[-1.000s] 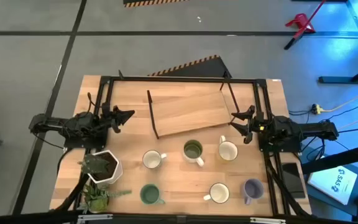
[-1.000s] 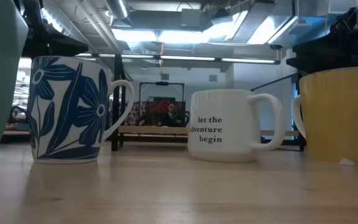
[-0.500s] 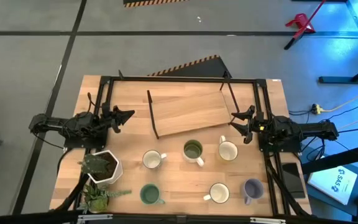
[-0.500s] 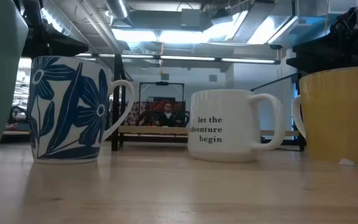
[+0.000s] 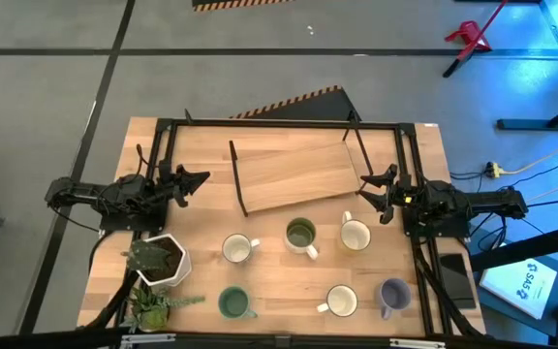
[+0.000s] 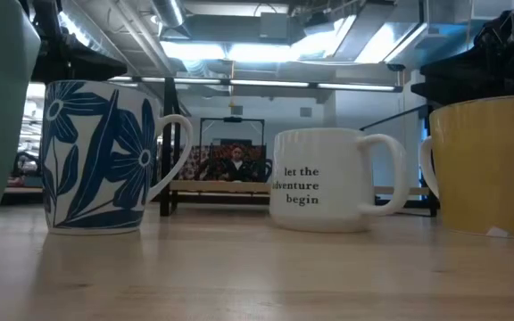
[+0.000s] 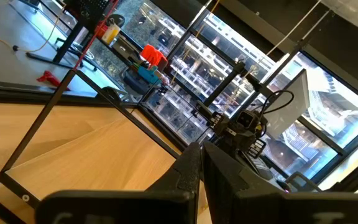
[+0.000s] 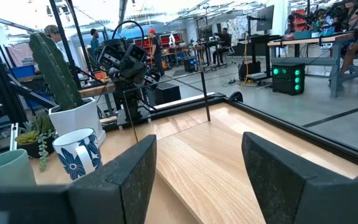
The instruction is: Place coffee mugs
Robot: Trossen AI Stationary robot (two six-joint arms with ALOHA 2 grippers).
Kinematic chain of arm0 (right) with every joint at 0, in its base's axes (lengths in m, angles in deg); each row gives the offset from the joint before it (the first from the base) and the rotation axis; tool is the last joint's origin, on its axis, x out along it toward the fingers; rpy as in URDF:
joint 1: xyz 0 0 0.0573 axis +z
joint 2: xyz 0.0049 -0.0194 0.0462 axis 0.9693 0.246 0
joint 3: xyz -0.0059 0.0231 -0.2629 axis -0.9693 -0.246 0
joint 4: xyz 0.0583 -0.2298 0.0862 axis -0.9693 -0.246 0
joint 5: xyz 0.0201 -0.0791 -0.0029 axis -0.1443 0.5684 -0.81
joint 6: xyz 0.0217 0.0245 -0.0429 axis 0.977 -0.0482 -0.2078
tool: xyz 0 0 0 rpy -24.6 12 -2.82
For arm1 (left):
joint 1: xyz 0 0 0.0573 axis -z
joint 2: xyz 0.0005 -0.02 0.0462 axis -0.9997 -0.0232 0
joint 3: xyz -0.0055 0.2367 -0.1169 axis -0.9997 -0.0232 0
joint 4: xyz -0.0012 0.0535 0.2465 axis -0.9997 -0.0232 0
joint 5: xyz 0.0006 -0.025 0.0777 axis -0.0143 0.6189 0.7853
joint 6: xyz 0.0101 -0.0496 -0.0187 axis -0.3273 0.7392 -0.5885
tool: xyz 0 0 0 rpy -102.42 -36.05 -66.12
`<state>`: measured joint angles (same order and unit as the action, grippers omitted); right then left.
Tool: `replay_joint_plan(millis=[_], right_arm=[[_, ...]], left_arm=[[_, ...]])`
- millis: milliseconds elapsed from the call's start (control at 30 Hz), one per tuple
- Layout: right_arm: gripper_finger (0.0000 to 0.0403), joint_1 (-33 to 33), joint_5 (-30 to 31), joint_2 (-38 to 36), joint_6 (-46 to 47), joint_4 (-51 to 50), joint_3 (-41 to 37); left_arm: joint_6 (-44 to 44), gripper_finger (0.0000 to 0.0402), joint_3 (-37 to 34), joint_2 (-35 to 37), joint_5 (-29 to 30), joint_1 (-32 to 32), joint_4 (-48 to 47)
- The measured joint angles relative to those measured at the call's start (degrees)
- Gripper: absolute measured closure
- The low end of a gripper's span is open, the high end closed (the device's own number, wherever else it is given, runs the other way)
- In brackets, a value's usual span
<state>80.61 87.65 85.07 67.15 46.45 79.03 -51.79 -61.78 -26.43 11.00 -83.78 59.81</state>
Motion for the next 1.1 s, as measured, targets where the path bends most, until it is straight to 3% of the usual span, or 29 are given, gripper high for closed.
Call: replay_joint_plan(millis=[567,800,1100], right_arm=[[0.0180,0.0,0.1,0.1,-1.2,-0.6,0.0],[0.0180,0.0,3.3,0.1,-1.3,-0.4,0.1],[0.0180,0.0,3.5,0.1,-1.3,-0.2,0.1]], left_arm=[[0.0,0.0390,0.0,0.0,0.0,0.0,0.0],[0.0,0.0390,0.0,0.0,7.5,0.0,0.4],[3.4,0.0390,0.0,0.0,7.9,0.0,1.8]])
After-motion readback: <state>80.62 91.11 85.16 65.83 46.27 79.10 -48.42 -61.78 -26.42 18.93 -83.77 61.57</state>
